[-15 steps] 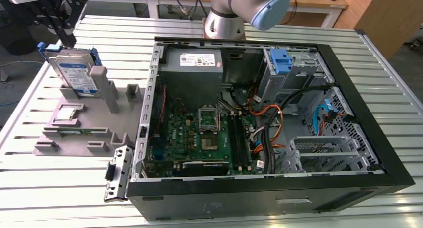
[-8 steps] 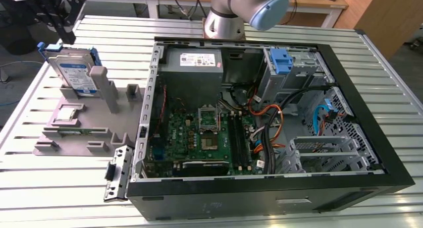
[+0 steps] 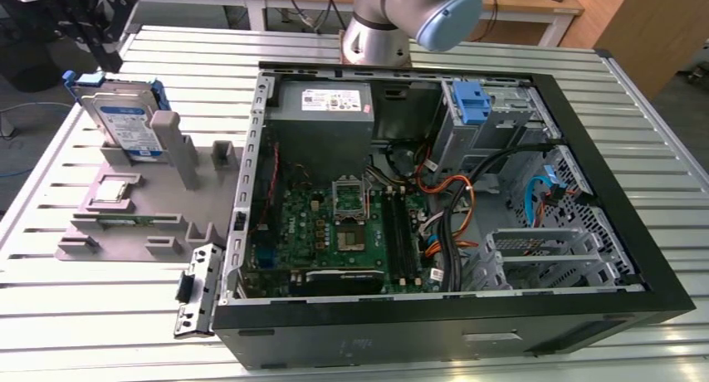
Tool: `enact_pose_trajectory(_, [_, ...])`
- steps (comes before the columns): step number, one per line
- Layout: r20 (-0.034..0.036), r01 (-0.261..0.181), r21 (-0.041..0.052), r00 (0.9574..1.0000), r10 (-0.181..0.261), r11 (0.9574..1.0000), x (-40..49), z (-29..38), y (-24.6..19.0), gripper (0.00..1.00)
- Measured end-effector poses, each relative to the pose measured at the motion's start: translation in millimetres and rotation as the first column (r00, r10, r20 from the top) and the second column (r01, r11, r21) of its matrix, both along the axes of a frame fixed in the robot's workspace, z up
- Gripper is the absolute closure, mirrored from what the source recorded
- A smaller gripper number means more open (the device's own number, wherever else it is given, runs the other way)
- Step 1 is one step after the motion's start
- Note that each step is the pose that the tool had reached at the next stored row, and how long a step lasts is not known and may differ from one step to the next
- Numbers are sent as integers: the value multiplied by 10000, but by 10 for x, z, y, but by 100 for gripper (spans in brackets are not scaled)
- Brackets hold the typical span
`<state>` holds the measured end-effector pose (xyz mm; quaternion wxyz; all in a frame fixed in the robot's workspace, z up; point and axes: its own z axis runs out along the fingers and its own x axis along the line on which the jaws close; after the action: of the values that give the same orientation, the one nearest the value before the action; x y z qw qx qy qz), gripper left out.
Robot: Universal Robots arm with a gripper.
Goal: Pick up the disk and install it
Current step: 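Reach for the disk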
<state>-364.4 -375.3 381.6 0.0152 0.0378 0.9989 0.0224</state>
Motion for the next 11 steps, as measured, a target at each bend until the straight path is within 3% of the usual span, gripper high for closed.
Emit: enact_pose_trajectory(11, [-1,2,-1,10000,-2,10000,-176,-91,137,90])
